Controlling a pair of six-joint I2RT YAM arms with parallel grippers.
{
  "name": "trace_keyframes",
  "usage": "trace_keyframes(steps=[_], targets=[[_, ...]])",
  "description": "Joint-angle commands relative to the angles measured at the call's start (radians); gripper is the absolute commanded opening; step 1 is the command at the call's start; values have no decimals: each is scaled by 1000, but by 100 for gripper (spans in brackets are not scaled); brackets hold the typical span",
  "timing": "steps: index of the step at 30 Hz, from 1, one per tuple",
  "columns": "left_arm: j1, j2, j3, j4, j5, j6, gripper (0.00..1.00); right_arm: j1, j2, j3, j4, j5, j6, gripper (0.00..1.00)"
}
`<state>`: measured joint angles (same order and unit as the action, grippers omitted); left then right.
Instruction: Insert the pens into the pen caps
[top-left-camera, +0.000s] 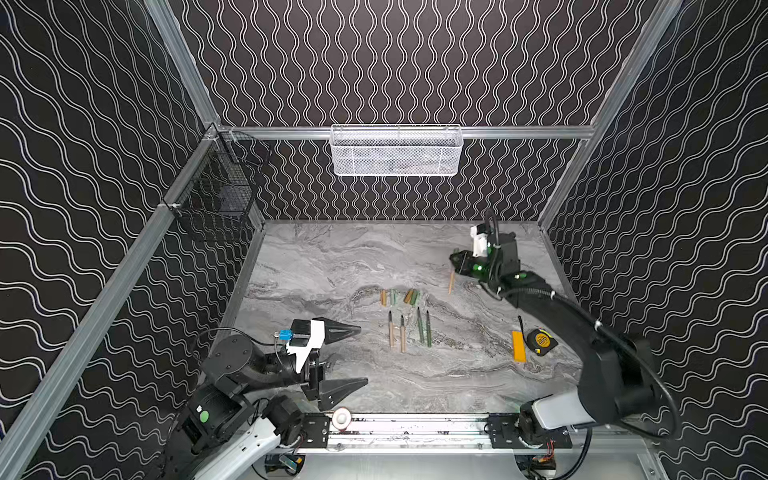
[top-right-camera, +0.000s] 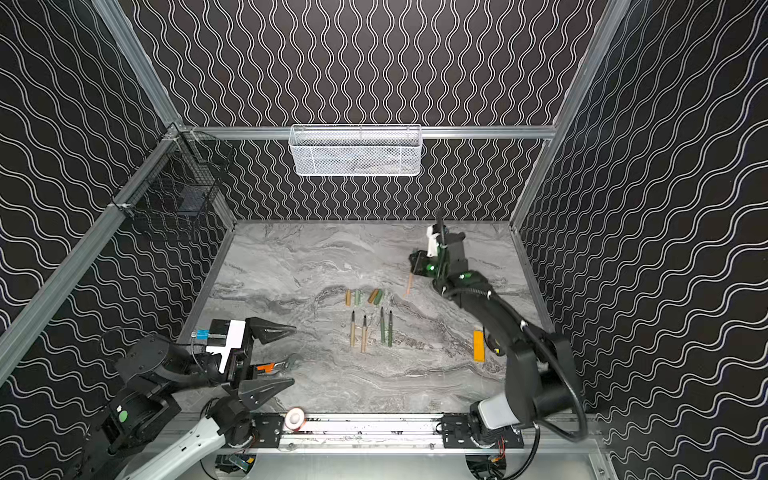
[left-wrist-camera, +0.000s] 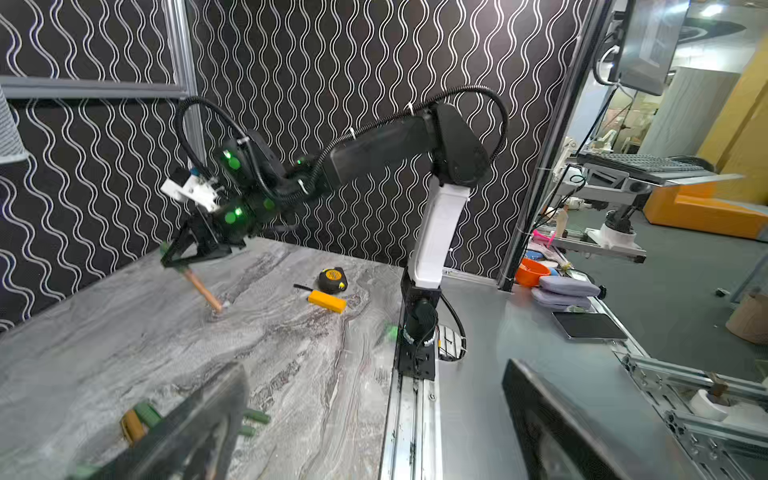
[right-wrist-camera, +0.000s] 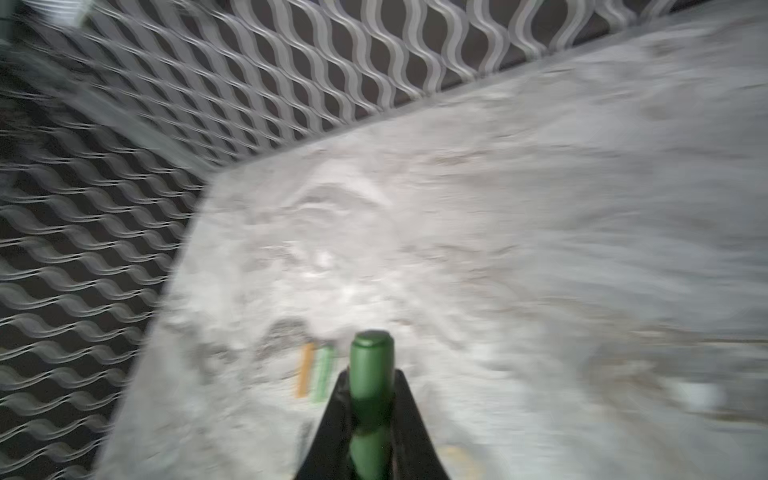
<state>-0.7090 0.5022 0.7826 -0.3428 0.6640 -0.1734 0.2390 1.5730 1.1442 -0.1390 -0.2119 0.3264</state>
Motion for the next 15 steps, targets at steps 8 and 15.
trace_keyframes(steps=[8,15], targets=[[0,48,10,-131,-66,64,99,-129,576,569,-683,338,-344,0],[0,40,4,-122,-67,58,99,-214,758,755,-757,369,-371,5]])
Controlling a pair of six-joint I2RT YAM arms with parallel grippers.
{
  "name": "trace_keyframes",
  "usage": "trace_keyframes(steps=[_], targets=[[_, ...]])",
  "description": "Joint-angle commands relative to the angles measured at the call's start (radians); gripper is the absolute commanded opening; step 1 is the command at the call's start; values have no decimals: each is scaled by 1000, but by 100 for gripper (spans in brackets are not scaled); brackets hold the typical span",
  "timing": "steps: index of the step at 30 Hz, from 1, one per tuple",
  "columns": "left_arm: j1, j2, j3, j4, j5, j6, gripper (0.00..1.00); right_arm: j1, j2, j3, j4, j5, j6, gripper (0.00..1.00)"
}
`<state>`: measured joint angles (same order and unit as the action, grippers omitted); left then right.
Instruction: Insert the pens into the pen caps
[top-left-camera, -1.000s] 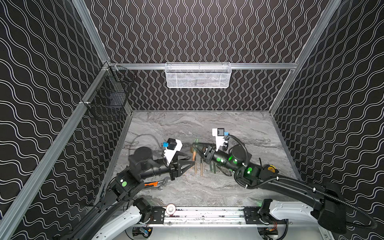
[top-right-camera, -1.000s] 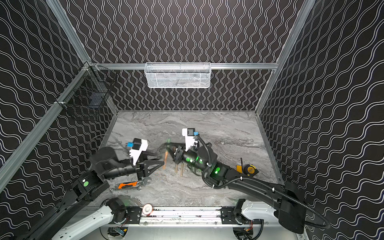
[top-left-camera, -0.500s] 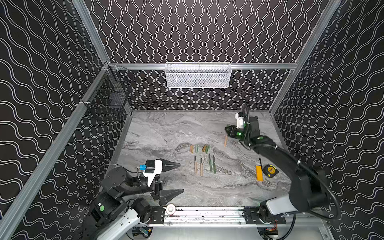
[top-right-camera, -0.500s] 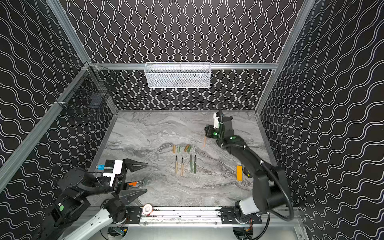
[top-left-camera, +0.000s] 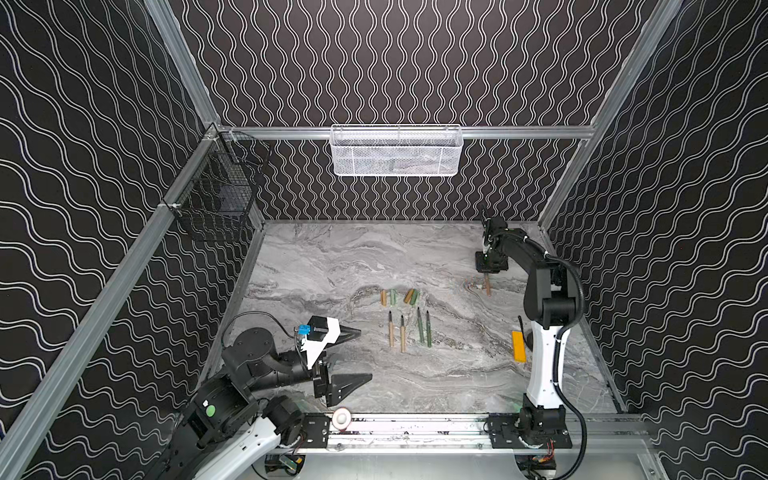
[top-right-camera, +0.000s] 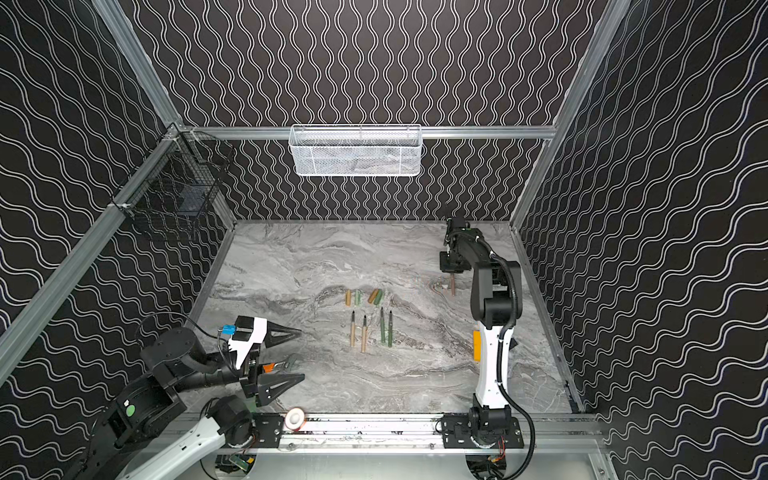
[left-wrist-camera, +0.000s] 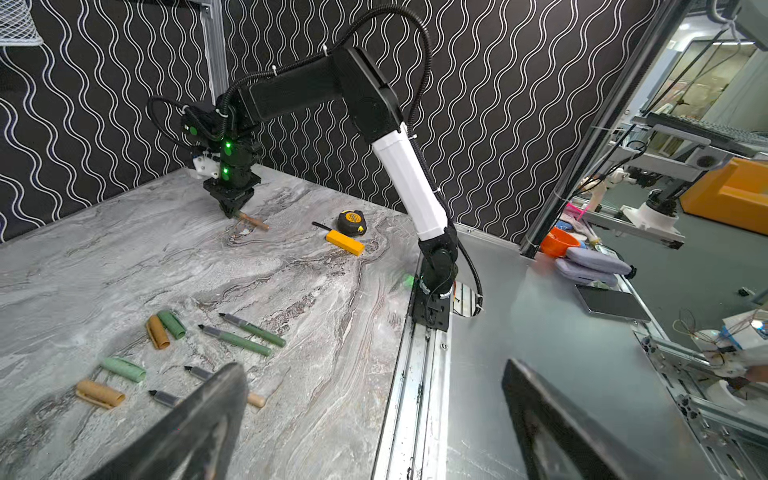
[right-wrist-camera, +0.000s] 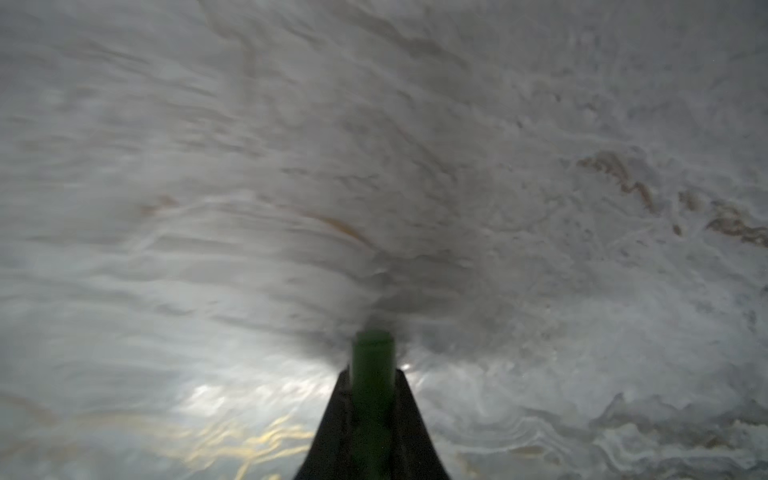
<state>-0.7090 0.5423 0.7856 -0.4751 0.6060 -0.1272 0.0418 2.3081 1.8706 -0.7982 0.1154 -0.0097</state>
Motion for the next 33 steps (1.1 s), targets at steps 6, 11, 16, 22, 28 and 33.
trace_keyframes(steps=[6,11,16,22,28,33], targets=[[-1,8,1,14,-15,11,99,-34,15,38,-97,17,-54,30],[-1,23,5,8,-11,11,99,-34,-44,14,-67,-12,-56,42],[0,20,7,-5,-48,18,99,-27,-179,-31,-26,-124,-21,50],[0,48,14,-24,-95,20,99,73,-513,-382,222,-280,58,56],[0,60,17,-33,-172,18,99,283,-710,-675,329,-219,154,56],[0,60,20,-40,-214,19,99,461,-767,-832,399,-174,256,56]])
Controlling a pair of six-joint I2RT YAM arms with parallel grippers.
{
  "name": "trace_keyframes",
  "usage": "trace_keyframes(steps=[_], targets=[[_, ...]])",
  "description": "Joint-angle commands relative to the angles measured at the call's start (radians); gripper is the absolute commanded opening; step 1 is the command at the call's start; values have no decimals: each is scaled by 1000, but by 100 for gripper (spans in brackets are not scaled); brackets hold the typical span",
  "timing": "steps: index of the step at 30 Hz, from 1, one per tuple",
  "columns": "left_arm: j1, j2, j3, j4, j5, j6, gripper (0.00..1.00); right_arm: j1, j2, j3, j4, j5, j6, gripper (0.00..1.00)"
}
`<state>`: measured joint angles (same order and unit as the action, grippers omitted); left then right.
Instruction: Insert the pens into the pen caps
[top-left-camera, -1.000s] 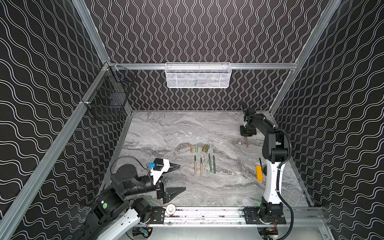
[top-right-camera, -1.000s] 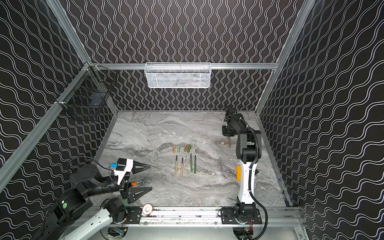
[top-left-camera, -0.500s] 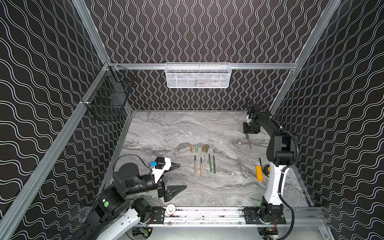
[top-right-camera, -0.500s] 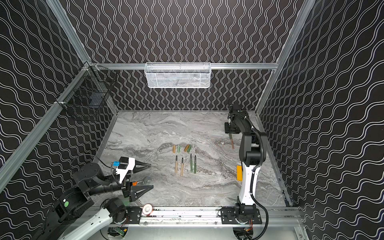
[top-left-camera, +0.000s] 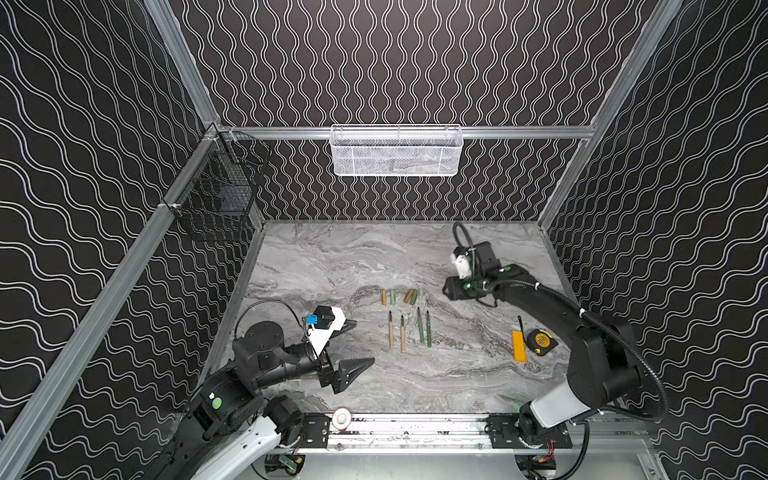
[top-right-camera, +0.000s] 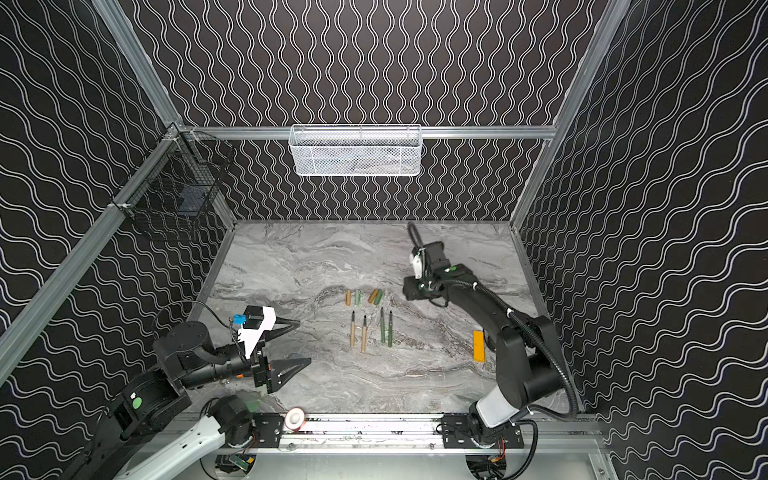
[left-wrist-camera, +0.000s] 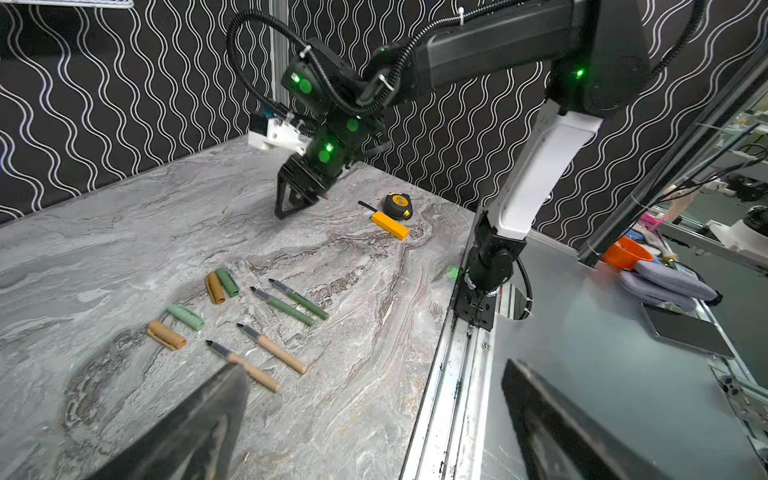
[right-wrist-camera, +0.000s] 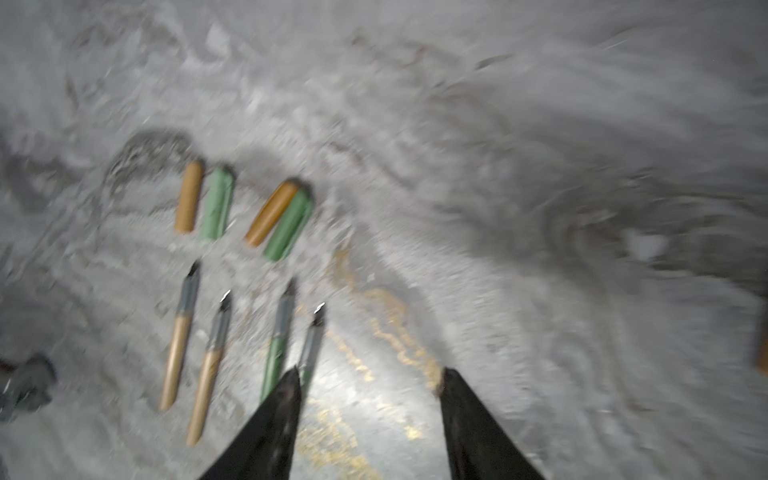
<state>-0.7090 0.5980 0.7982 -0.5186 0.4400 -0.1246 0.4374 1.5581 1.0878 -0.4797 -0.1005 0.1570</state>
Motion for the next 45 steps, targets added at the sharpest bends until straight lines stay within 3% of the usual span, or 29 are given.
trace_keyframes(steps=[1,9,29,34,45], targets=[[-1,5,7,3,-53,15,99,92,-14,-62,89,54,107,56],[0,-10,11,-10,-78,11,99,230,102,-62,77,160,169,50],[0,-29,12,-24,-108,-11,99,305,271,-23,5,263,208,26],[0,-7,4,-13,-119,-89,99,312,277,-37,-2,258,225,15],[0,194,-21,176,-127,-181,99,291,189,-45,-2,214,203,10]])
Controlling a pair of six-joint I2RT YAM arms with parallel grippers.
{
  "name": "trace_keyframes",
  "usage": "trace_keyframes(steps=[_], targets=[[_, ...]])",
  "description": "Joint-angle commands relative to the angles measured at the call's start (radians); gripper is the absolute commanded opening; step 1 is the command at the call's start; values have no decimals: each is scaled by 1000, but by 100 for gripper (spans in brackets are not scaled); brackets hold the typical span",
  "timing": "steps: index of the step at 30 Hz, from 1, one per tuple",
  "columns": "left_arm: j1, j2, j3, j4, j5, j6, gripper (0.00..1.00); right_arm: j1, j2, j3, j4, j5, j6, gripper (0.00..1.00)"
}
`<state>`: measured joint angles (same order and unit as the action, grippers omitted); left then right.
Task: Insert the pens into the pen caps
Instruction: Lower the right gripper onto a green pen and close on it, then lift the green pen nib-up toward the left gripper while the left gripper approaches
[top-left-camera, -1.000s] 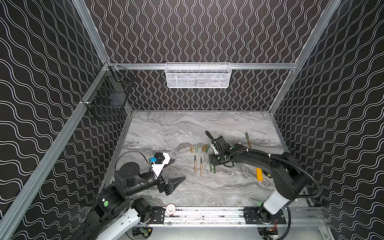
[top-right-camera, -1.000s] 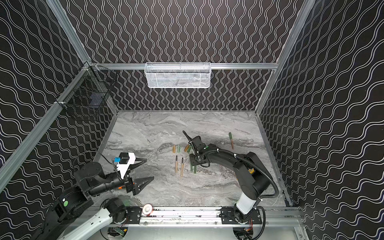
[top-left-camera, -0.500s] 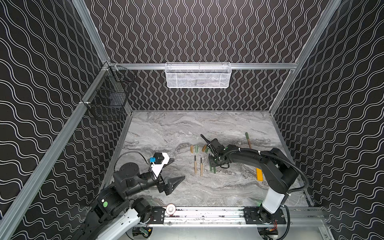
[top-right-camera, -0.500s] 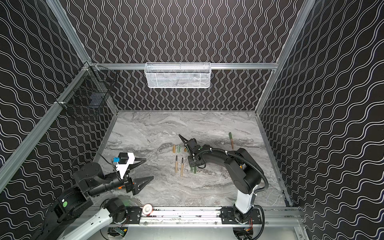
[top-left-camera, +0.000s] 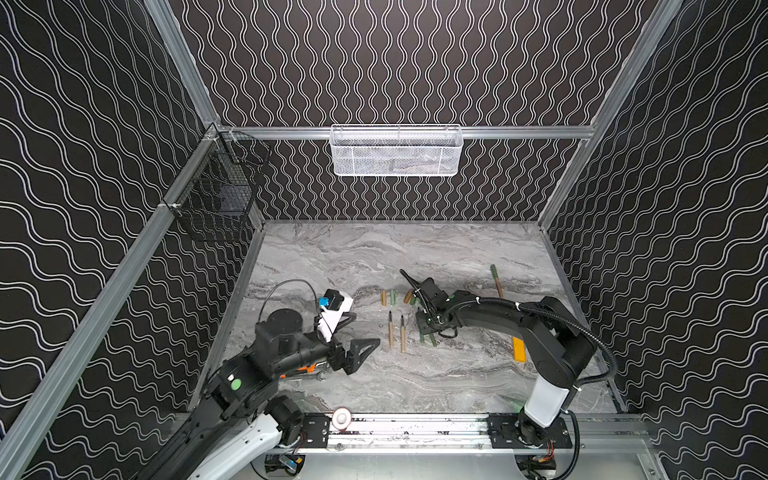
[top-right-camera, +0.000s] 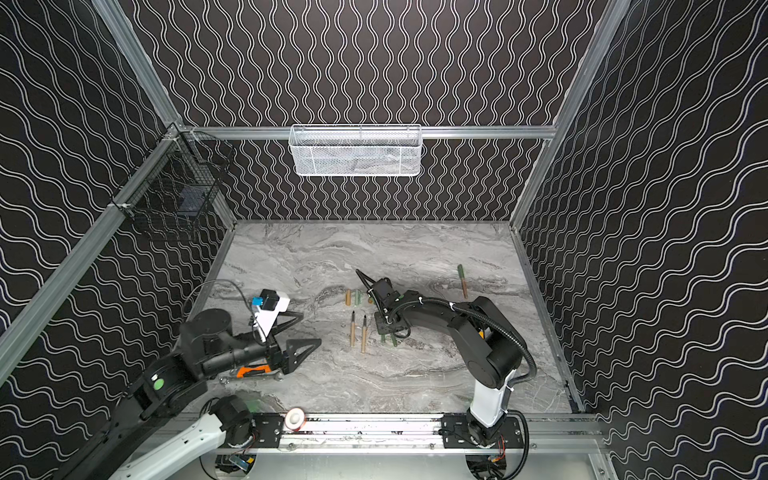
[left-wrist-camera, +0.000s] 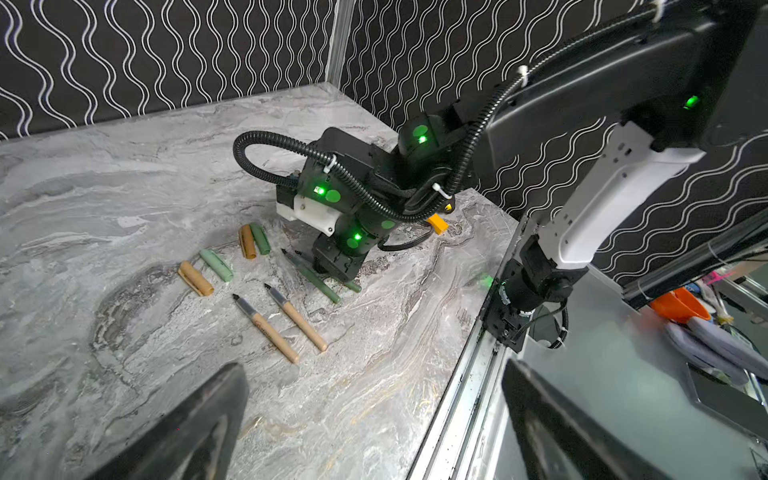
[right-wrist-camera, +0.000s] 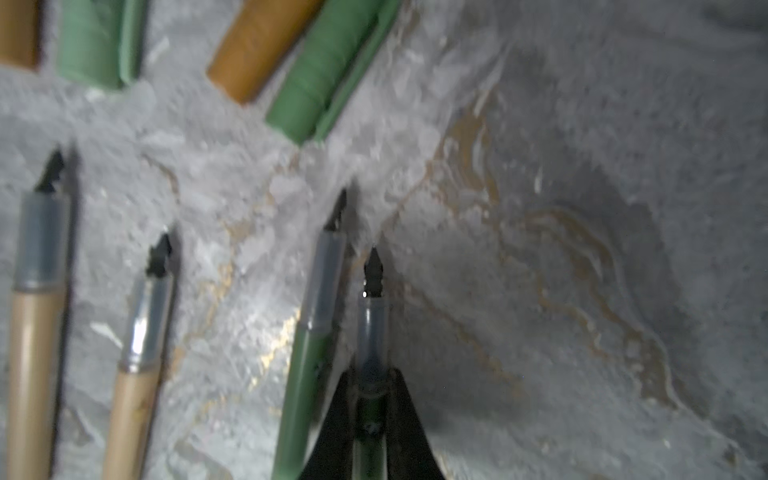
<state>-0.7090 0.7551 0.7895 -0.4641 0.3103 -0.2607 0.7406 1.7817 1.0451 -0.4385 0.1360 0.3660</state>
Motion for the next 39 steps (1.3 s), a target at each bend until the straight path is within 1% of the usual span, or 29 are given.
trace_keyframes(steps=[1,3,6,10,13,17,19,22,25,26,28,29,30,32,35,39], targets=[[0,55,-23,163,6,-56,99,-24,-60,-2,-42,-29,-15,10],[0,88,-50,237,2,-74,99,-43,-112,-5,-28,-43,-42,10],[0,134,-77,319,-9,-83,99,-60,-220,-31,67,-117,-119,10],[0,190,-115,450,15,-94,99,-85,-341,-84,245,-343,-192,10],[0,228,-149,568,42,-105,99,-87,-405,-80,338,-517,-208,10],[0,267,-175,692,57,-115,99,-87,-487,-95,496,-727,-144,10],[-1,274,-179,733,72,-114,99,-87,-530,-125,600,-807,-89,9],[-1,263,-191,793,88,-120,96,-87,-577,-166,731,-892,-11,9],[-1,241,-203,832,105,-129,93,-87,-603,-172,781,-951,23,9],[0,240,-205,853,130,-131,92,-87,-609,-175,802,-976,38,9],[0,259,-195,910,236,-140,89,-87,-621,-201,889,-1020,82,9],[0,272,-183,905,255,-142,87,-87,-626,-217,939,-1035,104,9],[0,282,-171,900,267,-146,84,-87,-630,-234,998,-1044,132,9],[2,292,-167,918,278,-158,83,-86,-633,-260,1100,-1067,183,9],[1,294,-170,972,303,-174,79,-86,-618,-259,1191,-1109,242,9],[2,318,-137,983,353,-171,67,-86,-609,-271,1318,-1124,314,9]])
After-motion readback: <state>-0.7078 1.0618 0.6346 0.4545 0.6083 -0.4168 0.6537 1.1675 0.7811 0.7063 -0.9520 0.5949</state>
